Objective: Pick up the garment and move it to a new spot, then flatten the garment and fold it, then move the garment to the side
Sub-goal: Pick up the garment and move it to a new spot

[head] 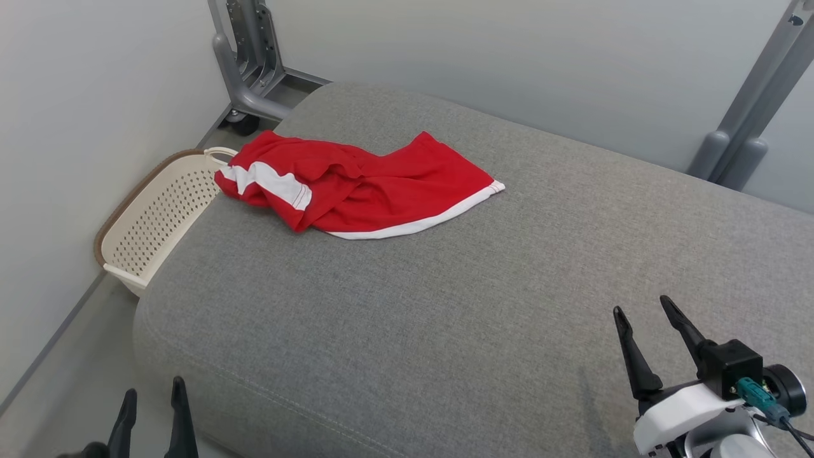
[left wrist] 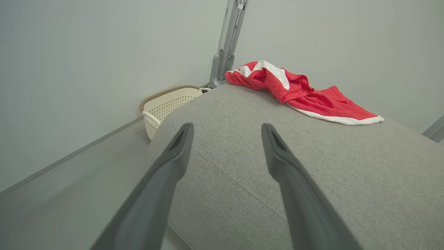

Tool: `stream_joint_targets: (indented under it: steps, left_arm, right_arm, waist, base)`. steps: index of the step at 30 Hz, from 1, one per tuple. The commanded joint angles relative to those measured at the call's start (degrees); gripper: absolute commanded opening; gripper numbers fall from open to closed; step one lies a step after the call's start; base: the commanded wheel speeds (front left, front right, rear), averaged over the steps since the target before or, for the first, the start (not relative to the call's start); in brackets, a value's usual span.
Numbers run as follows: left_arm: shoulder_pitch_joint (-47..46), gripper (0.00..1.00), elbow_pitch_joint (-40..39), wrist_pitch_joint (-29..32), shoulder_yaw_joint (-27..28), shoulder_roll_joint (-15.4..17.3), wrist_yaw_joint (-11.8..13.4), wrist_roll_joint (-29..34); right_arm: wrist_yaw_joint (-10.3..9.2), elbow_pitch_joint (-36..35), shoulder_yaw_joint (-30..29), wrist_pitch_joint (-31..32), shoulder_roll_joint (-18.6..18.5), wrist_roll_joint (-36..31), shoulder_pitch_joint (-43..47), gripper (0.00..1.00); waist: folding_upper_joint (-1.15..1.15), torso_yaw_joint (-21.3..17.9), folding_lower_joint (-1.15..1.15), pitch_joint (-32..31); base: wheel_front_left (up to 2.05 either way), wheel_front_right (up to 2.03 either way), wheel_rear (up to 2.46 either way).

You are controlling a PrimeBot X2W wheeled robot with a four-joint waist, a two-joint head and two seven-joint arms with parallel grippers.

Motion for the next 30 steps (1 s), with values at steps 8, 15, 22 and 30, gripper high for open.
stream_joint_targets:
  steps: [8, 15, 22, 30]
  left_arm:
    - [-13.11, 1.00, 1.41, 7.26, -5.97, 1.29, -0.44, -3.90]
    - [-34.78, 1.00, 9.00, 21.22, -4.48, 1.63, 2.34, -11.42]
    - [-49.66, 1.00, 22.30, 31.20, -2.18, 5.84, 4.32, -14.93]
    - [-54.97, 1.00, 36.58, 34.06, 2.33, 10.21, 3.09, -19.79]
  right_arm:
    - [-0.04, -3.61, -4.93, -0.18, 0.54, -1.57, 3.13, 1.00]
    - [-0.05, -7.89, -6.23, -0.18, -0.68, -3.53, -1.23, 1.00]
    - [-0.04, -8.92, -6.53, -0.18, -0.83, -4.23, -5.48, 1.00]
    - [-0.04, -10.90, -7.97, -0.18, 0.49, -4.71, -5.62, 1.00]
  waist:
    - [0.00, 0.49, 0.00, 4.72]
    - [0.00, -5.61, 0.00, 17.59]
    - [0.00, -14.40, 0.00, 26.32]
    - [0.00, -21.63, 0.00, 30.31]
  base:
    - [0.00, 0.00, 0.00]
    - [0.00, 0.00, 0.00]
    - [0.00, 0.00, 0.00]
    - [0.00, 0.00, 0.00]
